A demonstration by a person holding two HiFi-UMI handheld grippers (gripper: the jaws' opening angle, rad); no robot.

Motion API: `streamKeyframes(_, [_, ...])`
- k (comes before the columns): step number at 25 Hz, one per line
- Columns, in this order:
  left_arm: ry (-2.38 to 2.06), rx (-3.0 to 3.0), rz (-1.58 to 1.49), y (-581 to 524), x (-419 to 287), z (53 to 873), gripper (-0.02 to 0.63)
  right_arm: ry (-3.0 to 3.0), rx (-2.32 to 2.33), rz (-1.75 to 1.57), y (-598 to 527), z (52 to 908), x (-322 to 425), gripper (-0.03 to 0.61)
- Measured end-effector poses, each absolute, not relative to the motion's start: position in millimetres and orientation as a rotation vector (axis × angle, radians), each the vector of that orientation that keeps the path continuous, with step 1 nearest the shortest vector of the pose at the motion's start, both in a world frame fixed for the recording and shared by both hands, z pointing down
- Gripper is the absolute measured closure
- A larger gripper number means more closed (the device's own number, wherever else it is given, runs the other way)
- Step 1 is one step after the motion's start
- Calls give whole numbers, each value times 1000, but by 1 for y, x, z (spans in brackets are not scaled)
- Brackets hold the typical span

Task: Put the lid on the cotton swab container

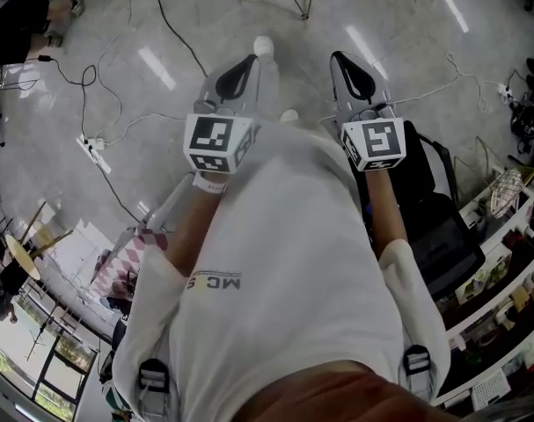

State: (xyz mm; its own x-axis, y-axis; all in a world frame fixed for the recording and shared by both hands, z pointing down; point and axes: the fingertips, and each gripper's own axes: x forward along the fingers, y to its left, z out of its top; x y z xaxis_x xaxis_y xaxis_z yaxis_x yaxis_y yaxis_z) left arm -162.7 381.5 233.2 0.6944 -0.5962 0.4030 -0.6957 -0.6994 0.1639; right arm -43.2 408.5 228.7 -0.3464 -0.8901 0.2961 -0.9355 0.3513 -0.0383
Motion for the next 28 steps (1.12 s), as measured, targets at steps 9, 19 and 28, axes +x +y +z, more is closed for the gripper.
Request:
streamKeyframes(9, [-988,2497,481,144,-144,260,614,-2391,1491,355,172,242,-37,578])
streamKeyframes(19, [-946,2479,509,-30,-124,268,614,-2395,1389,412,-8,248,-27,578])
streamKeyframes(28, [-1018,2372,546,-74,-87,288,614,-2442,1208,565,-76,279,14,578])
